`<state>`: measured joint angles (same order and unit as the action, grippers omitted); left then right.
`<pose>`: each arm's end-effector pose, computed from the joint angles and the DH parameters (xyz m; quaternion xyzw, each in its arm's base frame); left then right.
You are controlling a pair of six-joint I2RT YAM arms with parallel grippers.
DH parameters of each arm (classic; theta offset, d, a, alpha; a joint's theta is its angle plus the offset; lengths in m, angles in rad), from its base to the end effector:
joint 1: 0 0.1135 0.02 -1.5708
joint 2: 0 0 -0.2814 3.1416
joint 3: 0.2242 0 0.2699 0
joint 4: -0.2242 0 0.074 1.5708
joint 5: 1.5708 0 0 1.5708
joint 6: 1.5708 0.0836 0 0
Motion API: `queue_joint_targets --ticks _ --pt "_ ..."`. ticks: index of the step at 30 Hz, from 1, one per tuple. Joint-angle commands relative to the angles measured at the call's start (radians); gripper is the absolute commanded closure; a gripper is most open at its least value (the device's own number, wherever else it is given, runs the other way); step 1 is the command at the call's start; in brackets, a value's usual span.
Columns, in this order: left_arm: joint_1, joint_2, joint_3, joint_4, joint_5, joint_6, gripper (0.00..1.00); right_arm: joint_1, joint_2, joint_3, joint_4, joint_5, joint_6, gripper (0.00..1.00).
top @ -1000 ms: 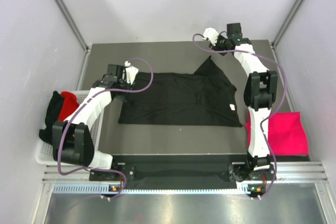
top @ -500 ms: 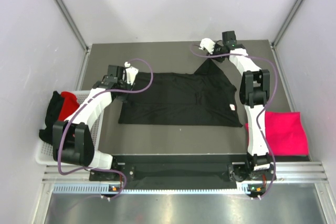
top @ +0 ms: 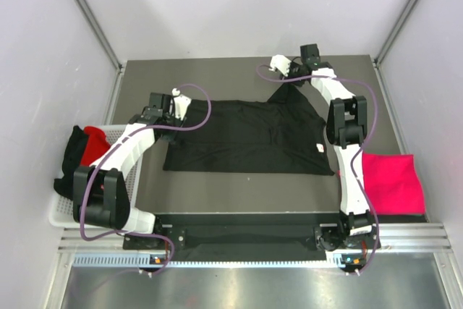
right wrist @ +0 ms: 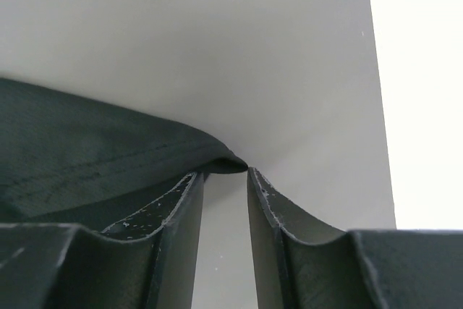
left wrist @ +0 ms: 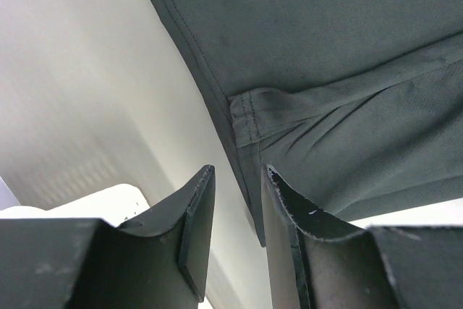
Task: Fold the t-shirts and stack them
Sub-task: Fold the tshirt
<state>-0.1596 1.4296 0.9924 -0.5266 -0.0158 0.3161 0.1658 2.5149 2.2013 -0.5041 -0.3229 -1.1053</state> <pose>0.3301 -0.0518 0.2056 0.2226 0.9280 0.0309 0.2973 0.6087 0.1287 0.1426 -0.5924 0.7035 -0.0310 0.3913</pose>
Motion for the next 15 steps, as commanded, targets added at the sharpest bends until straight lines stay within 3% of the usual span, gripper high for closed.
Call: queue_joint_targets --ticks 1,7,11,15 --pt "0.002 0.002 -0.006 0.042 0.011 -0.005 0.62 0.02 0.016 0.052 0.01 -0.028 -0.025 0.69" --pt "0.002 0.015 -0.009 0.048 0.005 -0.006 0.62 0.02 0.019 0.054 -0.017 -0.034 -0.045 0.76" --pt "0.002 0.02 -0.008 0.05 0.007 -0.006 0.62 0.02 0.022 0.054 -0.056 -0.034 -0.079 0.94" --pt "0.002 0.028 -0.008 0.054 -0.001 -0.002 0.63 0.015 0.007 0.049 -0.096 -0.059 -0.085 1.0"
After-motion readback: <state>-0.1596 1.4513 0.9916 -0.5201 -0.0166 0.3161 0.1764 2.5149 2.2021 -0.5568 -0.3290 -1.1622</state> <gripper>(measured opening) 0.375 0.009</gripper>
